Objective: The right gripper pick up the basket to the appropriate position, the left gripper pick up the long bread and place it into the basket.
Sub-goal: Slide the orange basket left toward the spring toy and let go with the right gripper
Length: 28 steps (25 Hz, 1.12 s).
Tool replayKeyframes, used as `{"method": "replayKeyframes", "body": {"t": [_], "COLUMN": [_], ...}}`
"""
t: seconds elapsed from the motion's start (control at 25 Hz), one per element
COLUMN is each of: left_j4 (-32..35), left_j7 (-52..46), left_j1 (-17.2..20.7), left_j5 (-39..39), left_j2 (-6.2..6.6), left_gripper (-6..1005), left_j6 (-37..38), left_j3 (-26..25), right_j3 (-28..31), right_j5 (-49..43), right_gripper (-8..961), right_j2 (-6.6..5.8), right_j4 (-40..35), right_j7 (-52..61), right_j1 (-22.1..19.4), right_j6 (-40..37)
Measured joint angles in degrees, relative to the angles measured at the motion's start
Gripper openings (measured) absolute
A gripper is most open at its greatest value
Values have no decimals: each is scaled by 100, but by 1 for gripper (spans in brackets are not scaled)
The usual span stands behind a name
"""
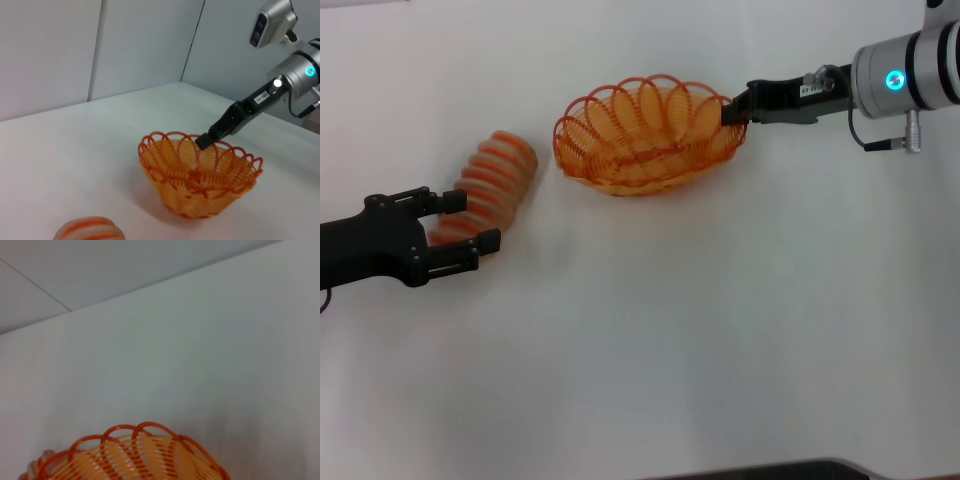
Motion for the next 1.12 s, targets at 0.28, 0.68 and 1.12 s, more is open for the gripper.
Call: {"method": "replayKeyframes", "body": {"t": [0.28, 0.68, 1.12], "left_j4": [-2, -1, -1], "left_j7": [-1, -1, -4], "left_j1": [-16, -26, -39], "left_j5": [-3, -3, -2], "left_j2": [0, 0, 0], "left_gripper": [752, 752, 752], "left_j6": [-7, -7, -77], "left_j3": [0, 0, 0], "right_j3": [-20, -32, -119], "right_j5": [0, 30, 331], "right_gripper": [81, 82, 82], "right_j2": [4, 41, 39], "right_j4": [112, 246, 259], "right_j7": [-13, -95, -165], "right_j1": [-18, 0, -22], "right_j6": [88, 410, 560]}}
